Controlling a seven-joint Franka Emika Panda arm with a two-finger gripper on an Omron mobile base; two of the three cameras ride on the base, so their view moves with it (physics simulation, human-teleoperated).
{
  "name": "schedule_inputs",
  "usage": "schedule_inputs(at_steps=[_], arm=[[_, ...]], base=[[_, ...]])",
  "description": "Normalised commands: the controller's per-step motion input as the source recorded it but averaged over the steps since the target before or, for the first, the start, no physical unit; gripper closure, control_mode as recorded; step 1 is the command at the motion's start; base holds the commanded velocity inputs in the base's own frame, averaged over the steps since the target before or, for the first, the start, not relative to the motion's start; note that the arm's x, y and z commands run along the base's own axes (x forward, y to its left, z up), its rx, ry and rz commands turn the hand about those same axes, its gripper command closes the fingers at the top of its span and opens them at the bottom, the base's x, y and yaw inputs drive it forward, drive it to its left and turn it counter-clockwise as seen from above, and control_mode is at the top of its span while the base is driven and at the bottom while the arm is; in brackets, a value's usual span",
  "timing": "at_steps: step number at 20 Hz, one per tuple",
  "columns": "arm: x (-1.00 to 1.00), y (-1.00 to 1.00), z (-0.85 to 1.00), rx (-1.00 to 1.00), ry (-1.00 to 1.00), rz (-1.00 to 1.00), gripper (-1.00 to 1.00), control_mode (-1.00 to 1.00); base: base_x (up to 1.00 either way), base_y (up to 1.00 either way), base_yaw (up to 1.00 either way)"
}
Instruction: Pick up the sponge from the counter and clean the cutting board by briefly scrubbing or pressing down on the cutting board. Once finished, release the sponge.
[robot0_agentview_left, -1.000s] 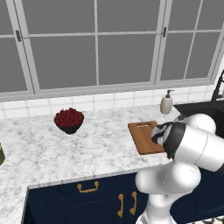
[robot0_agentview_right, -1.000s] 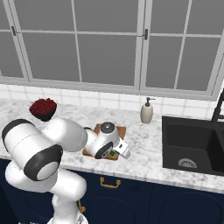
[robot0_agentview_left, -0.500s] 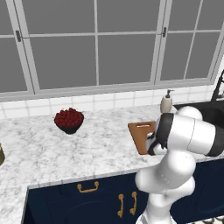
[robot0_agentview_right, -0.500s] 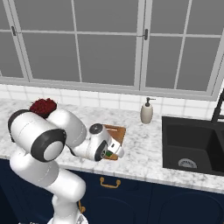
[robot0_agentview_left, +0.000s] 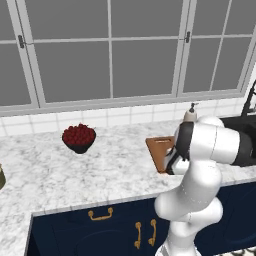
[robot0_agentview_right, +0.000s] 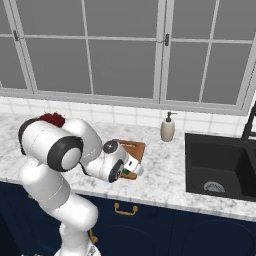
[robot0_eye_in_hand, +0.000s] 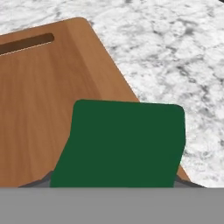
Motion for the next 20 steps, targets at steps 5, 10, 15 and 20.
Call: schedule_inputs(at_steps=[5, 10, 15, 20], arm=[[0.47, 0.00, -0.01, 0.00, 0.02, 0.00, 1.00, -1.00], [0.51, 0.01, -0.28, 0.00, -0.04, 0.00, 1.00, -1.00], [0.60, 0.08, -0.40, 0.00, -0.15, 0.00, 1.00, -1.00], [0.47, 0.26, -0.20, 0.00, -0.11, 0.00, 1.00, -1.00]], base=[[0.00, 0.00, 0.00], [0.00, 0.00, 0.00], [0.00, 0.00, 0.00], [0.00, 0.00, 0.00]])
